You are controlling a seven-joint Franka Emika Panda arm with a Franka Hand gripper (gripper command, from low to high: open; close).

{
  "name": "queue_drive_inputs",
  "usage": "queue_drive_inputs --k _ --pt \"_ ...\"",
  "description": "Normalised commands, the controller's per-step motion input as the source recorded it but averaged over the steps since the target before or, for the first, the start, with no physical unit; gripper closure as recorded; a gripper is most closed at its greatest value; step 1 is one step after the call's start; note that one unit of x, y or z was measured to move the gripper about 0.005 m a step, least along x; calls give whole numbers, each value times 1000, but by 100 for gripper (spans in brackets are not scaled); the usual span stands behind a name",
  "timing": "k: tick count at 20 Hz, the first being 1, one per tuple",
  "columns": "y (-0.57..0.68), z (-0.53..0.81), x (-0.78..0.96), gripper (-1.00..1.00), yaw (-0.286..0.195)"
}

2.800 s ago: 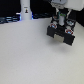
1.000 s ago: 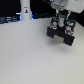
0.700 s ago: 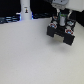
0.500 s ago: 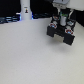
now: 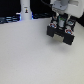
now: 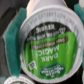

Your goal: Open the kcup holder, insert the kcup into the holder, and close the kcup holder

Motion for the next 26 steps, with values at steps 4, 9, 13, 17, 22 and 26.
queue_drive_inputs --k 4,9,13,17,22,26 --pt "121 -35 114 -100 -1" --pt "151 8 103 -100 7" --pt "134 87 121 -100 13" --pt "-28 513 262 -100 51" --pt "-247 689 376 -100 48" --pt "-395 543 474 -100 67"
